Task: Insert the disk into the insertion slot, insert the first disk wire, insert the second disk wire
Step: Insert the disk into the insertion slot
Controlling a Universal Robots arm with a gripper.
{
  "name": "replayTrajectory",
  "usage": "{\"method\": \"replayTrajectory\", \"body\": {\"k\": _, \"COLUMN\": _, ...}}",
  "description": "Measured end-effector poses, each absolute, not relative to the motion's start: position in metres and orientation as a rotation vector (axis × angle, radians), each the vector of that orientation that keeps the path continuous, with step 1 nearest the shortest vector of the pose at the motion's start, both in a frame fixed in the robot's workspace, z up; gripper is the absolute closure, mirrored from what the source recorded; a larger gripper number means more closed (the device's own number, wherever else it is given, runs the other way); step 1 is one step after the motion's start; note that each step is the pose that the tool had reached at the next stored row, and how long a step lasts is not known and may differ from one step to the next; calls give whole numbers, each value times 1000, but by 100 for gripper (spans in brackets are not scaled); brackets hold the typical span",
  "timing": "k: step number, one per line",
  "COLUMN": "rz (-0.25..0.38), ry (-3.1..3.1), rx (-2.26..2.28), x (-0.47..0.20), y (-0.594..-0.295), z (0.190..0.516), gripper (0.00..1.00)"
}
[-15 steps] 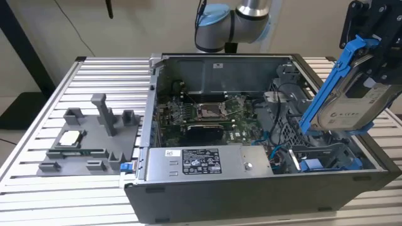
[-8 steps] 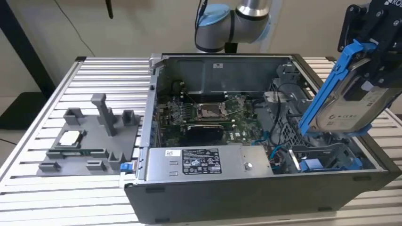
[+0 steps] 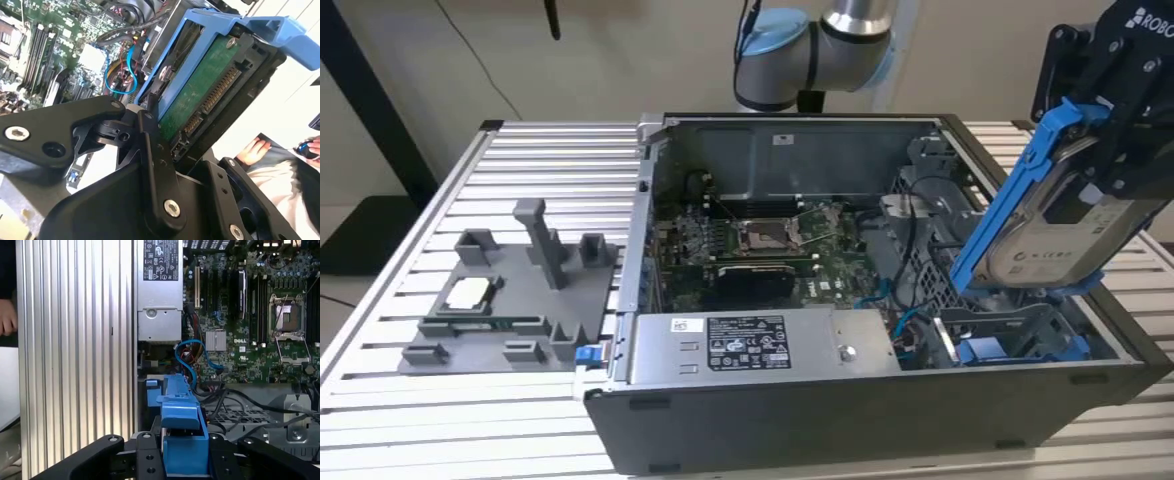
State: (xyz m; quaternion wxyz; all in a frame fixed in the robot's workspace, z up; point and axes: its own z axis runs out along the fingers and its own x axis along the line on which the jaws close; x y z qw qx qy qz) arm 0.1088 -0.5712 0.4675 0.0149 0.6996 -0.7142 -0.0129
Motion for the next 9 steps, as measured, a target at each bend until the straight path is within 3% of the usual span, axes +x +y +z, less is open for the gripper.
{"method": "replayTrajectory", "body": {"k": 9, "rz": -40, "ry": -2226, "rx": 2174, "x": 109, "y": -571, "z": 467, "gripper": 67}}
